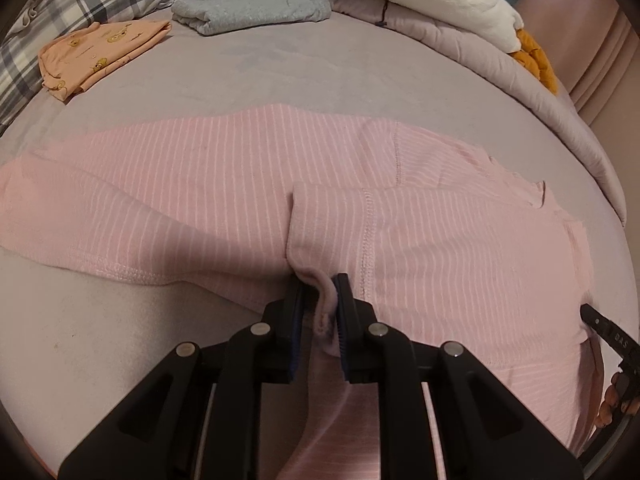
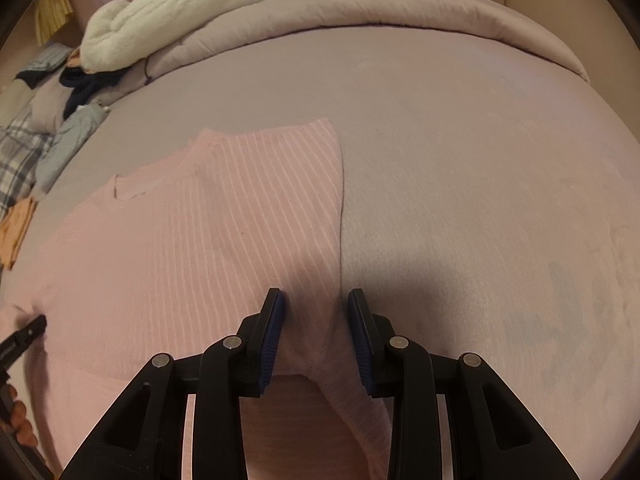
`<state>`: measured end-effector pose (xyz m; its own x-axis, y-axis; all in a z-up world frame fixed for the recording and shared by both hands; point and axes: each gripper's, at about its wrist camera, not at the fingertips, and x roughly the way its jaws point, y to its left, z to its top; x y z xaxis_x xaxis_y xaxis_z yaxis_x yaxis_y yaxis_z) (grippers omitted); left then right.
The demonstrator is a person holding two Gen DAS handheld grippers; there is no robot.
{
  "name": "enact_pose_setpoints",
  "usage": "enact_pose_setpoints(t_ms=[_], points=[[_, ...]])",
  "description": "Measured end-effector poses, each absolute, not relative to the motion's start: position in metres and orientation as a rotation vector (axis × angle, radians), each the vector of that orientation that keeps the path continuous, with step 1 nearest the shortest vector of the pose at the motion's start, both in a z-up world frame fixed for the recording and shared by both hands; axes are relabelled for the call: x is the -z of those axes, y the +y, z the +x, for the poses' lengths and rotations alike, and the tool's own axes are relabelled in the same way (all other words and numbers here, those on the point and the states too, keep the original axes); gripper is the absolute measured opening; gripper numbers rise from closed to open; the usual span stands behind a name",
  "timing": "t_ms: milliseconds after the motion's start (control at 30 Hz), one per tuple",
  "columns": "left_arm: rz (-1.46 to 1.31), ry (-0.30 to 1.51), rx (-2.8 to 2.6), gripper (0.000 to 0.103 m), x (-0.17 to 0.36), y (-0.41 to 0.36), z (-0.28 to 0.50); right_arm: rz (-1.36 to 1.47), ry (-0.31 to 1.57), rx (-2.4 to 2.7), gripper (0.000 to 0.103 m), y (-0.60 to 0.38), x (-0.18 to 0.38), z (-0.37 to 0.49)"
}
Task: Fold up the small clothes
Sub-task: 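Carry the held sleeve with the left gripper across the shirt body and lower it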
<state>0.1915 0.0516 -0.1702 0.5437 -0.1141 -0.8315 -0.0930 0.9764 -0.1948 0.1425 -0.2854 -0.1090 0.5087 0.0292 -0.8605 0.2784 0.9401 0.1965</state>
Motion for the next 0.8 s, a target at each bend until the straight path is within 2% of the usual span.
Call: enact_pose_setpoints(t_ms=[800], points=[[-0.302,1.029,0.097,0.017,0.171,0.062,0.193,0.394,1.045,0.315,0.032,-0.279,0.112,0.147]])
